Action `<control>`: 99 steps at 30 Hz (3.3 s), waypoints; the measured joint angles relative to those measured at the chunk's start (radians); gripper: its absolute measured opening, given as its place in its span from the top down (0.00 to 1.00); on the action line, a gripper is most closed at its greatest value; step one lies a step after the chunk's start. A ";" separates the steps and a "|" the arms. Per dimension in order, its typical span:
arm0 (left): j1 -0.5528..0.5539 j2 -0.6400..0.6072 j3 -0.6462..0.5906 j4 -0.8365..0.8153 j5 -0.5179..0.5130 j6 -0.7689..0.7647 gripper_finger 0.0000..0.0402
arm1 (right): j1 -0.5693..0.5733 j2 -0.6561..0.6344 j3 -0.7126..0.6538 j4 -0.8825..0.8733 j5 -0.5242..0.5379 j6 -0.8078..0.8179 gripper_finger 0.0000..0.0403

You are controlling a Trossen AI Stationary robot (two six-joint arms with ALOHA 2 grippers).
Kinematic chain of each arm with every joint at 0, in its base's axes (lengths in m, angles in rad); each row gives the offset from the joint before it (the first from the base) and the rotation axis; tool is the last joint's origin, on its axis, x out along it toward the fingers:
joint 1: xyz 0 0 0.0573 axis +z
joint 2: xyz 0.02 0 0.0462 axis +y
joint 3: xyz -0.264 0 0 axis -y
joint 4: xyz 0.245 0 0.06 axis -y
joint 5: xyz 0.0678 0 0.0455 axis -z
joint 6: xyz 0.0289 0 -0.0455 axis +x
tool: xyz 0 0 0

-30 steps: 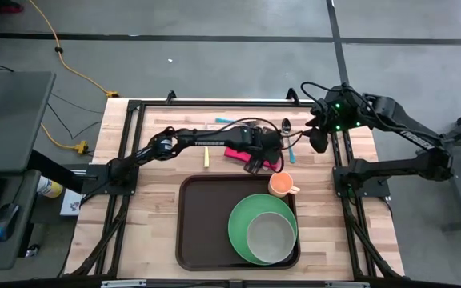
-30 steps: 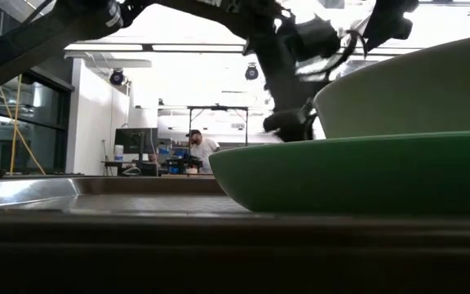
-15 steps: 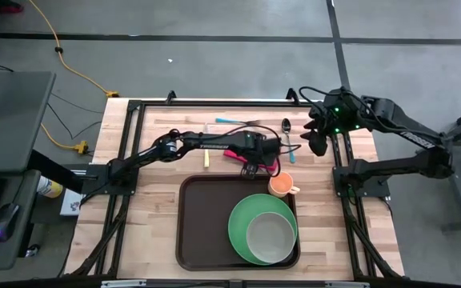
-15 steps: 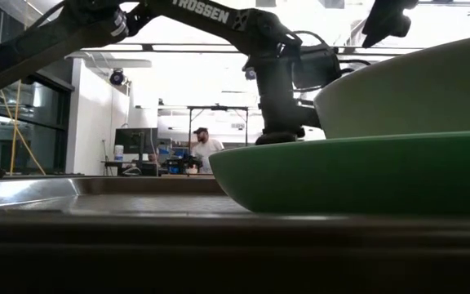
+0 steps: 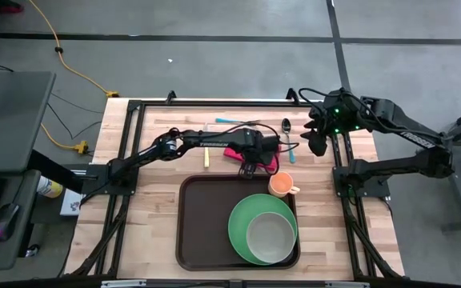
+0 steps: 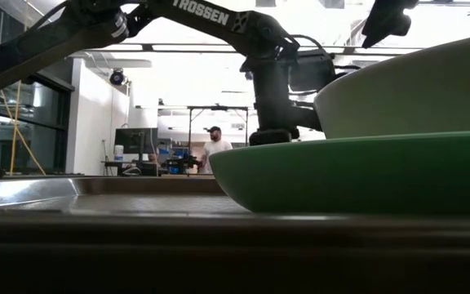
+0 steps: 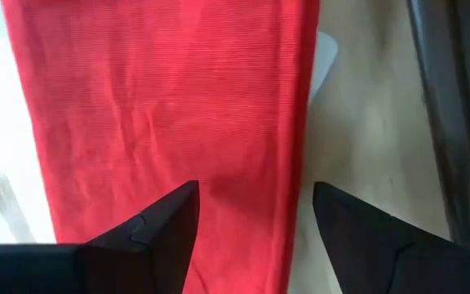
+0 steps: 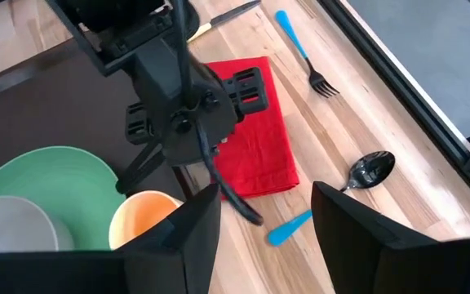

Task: Set up tray
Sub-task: Put the red cloth table napkin to the left side of the brown tray

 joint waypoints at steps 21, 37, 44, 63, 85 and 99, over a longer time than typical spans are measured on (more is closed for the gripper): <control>0.000 0.048 0.004 0.078 -0.049 0.016 0.35 | 0.000 -0.002 0.000 0.000 -0.004 0.000 0.58; 0.013 0.101 0.005 0.102 0.038 0.019 0.87 | 0.000 -0.035 0.000 0.000 -0.027 0.012 0.58; 0.024 0.116 0.017 0.095 0.055 0.027 0.96 | 0.000 -0.084 0.000 0.002 -0.022 0.026 0.58; 0.126 -0.138 0.074 0.003 -0.053 -0.009 0.97 | 0.000 -0.132 0.000 0.018 0.049 0.015 0.58; 0.117 -0.642 0.079 -0.229 0.108 -0.165 0.97 | -0.003 -0.130 0.000 0.054 0.116 -0.018 0.58; 0.095 -0.922 0.009 -0.495 -0.097 -0.201 0.97 | -0.002 -0.130 0.000 0.080 0.128 0.077 0.58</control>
